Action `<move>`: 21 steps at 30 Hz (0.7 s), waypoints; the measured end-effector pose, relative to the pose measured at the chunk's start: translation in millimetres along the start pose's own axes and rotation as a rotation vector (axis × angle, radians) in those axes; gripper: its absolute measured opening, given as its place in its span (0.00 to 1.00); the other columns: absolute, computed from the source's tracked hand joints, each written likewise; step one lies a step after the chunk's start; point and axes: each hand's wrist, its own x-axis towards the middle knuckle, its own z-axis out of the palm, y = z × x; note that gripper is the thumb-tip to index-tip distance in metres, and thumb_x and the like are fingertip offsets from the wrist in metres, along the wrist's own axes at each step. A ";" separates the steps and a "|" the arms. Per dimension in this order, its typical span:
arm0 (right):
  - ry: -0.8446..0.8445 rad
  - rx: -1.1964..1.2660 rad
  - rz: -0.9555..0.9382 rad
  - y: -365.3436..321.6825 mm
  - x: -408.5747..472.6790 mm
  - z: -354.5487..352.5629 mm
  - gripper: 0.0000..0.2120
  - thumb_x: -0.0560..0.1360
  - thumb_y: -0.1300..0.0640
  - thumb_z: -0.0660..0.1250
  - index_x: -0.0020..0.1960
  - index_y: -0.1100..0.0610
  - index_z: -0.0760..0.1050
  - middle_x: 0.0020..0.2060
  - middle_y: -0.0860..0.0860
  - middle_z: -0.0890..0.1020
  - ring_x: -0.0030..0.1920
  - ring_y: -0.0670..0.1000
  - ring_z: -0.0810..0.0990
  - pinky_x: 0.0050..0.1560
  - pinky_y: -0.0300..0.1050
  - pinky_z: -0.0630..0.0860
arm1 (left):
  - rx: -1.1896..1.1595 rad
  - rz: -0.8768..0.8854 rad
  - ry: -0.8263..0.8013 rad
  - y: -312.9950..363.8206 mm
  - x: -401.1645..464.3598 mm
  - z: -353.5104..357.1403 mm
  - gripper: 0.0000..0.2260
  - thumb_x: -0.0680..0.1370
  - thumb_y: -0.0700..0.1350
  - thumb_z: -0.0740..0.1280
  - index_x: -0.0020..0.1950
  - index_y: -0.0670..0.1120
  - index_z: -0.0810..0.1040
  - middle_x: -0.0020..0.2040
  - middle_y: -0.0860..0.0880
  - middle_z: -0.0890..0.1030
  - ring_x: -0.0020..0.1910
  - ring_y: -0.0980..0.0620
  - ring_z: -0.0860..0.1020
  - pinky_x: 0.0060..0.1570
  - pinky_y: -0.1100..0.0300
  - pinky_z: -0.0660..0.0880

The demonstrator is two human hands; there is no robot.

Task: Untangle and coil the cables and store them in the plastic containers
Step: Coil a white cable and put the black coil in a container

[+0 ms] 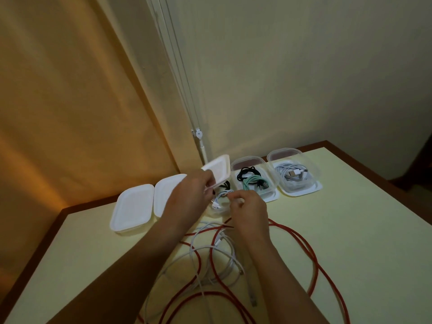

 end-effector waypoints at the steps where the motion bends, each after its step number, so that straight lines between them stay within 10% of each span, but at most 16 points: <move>1: -0.012 0.012 0.016 1.0 0.1 -0.6 0.12 0.79 0.63 0.63 0.55 0.54 0.83 0.53 0.50 0.84 0.47 0.45 0.79 0.44 0.35 0.74 | 0.032 -0.002 -0.016 2.5 1.2 6.6 0.04 0.78 0.41 0.68 0.48 0.50 0.76 0.52 0.49 0.81 0.49 0.51 0.77 0.43 0.63 0.67; 7: -0.072 0.042 0.015 0.8 -2.1 2.1 0.12 0.79 0.66 0.64 0.57 0.57 0.82 0.51 0.47 0.80 0.51 0.42 0.76 0.45 0.24 0.67 | 0.014 -0.054 0.049 3.7 4.5 24.7 0.07 0.77 0.41 0.68 0.46 0.51 0.72 0.52 0.47 0.81 0.48 0.50 0.77 0.42 0.63 0.68; 11: -0.186 -0.010 -0.009 2.4 -1.7 6.3 0.16 0.77 0.69 0.65 0.62 0.57 0.78 0.55 0.45 0.74 0.56 0.46 0.77 0.57 0.42 0.77 | -0.171 -0.148 0.204 -2.8 2.4 20.0 0.04 0.77 0.39 0.68 0.46 0.48 0.75 0.42 0.51 0.79 0.40 0.52 0.76 0.34 0.67 0.66; 18: -0.164 0.116 0.059 0.6 -5.7 8.0 0.12 0.76 0.72 0.62 0.54 0.58 0.74 0.46 0.42 0.77 0.47 0.41 0.78 0.53 0.42 0.80 | -0.421 -0.366 0.409 -14.3 -7.4 -0.6 0.02 0.77 0.42 0.68 0.48 0.48 0.77 0.40 0.52 0.81 0.40 0.54 0.81 0.36 0.61 0.74; 21: -0.103 0.111 -0.027 -5.5 -0.8 2.5 0.08 0.77 0.67 0.68 0.48 0.56 0.80 0.50 0.46 0.75 0.47 0.39 0.77 0.50 0.28 0.75 | -0.496 -0.452 0.472 -17.4 -17.0 -2.8 0.02 0.78 0.43 0.68 0.50 0.48 0.76 0.45 0.49 0.83 0.43 0.50 0.82 0.38 0.59 0.74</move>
